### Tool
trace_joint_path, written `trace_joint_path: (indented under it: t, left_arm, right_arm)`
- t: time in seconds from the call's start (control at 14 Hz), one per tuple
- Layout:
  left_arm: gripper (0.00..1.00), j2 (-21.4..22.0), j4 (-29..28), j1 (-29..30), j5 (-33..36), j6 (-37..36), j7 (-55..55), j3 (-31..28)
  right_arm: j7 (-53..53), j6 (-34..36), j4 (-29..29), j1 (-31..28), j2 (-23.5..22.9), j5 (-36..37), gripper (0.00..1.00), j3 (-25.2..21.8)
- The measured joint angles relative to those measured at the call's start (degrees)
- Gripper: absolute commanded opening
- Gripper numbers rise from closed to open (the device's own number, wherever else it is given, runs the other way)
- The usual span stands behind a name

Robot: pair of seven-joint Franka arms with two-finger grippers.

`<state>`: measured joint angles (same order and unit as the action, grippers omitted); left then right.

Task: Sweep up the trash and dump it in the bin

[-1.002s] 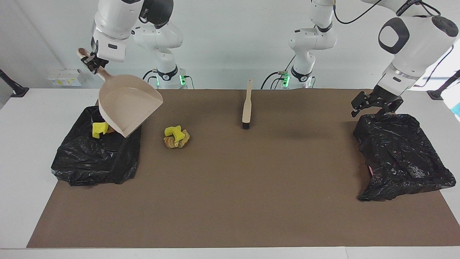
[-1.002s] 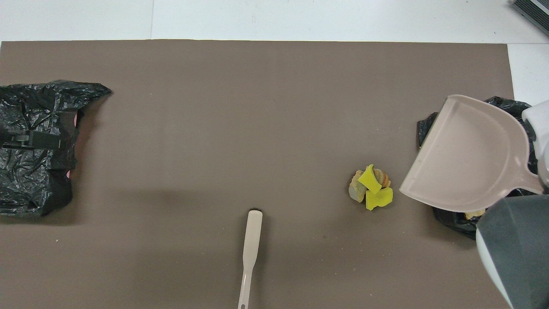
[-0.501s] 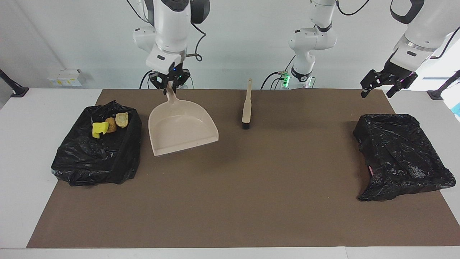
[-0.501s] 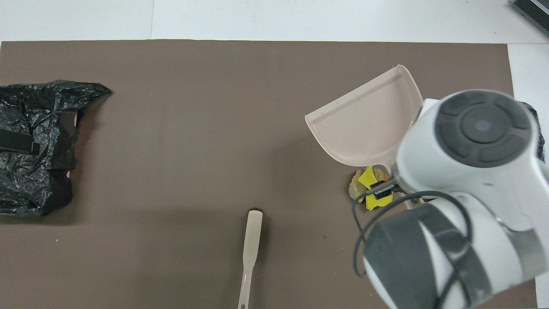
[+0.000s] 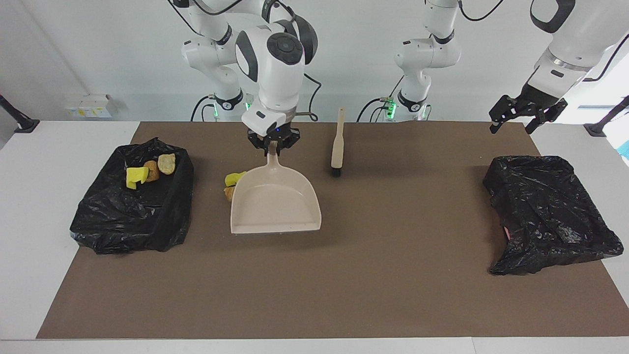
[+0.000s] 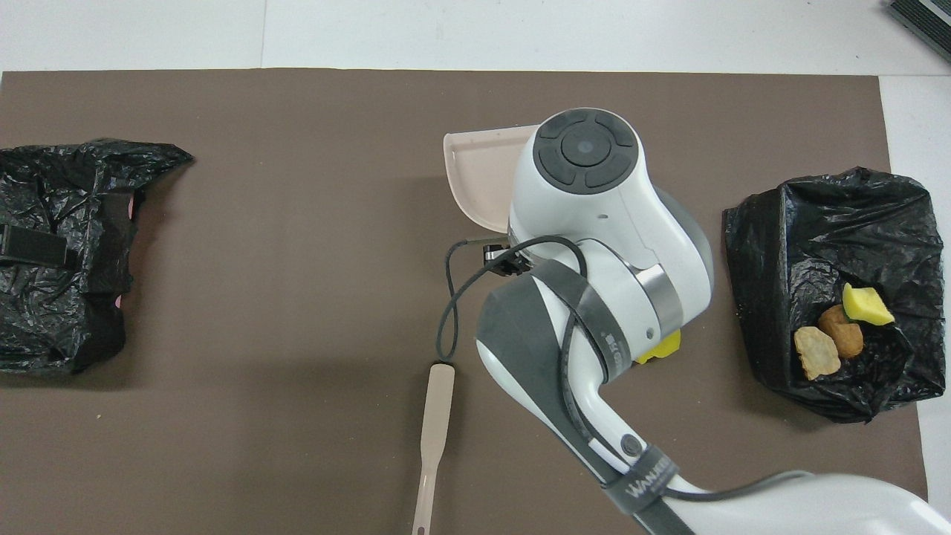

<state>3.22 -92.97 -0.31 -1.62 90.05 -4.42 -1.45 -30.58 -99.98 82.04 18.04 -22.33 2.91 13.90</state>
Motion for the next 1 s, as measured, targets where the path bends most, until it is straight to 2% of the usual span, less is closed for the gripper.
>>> trace_joint_path:
  t: [0.36,0.57,0.79,0.86,0.93,1.0]
  left_arm:
    - [1.00,0.00,0.00,0.00,0.04,0.00,0.00,-0.06]
    - [1.00,0.00,0.00,0.01,0.07,0.00,0.00,-0.15]
    - [1.00,0.00,0.00,0.01,0.09,0.00,0.00,-0.15]
    - [1.00,0.00,0.00,0.01,0.09,0.00,0.00,-0.15]
    - [1.00,0.00,0.00,0.01,0.10,0.00,0.00,-0.15]
    - [1.00,0.00,0.00,0.01,0.10,0.00,0.00,-0.15]
  right_arm:
    - [-8.26,-9.25,-4.27,5.79,-10.44,-1.20,0.00,-0.02]
    - [-8.48,-11.85,-5.79,6.65,-14.12,-1.46,0.01,-0.03]
    - [-8.48,-15.30,-5.79,7.03,-16.08,-1.85,0.13,-0.04]
    - [-8.48,-15.87,-5.79,7.05,-16.74,-1.85,0.34,-0.05]
    - [-8.48,-16.01,-5.88,7.10,-17.01,-1.87,0.73,-0.02]
    - [-8.48,-16.07,-6.04,7.13,-17.00,-1.87,1.00,-0.01]
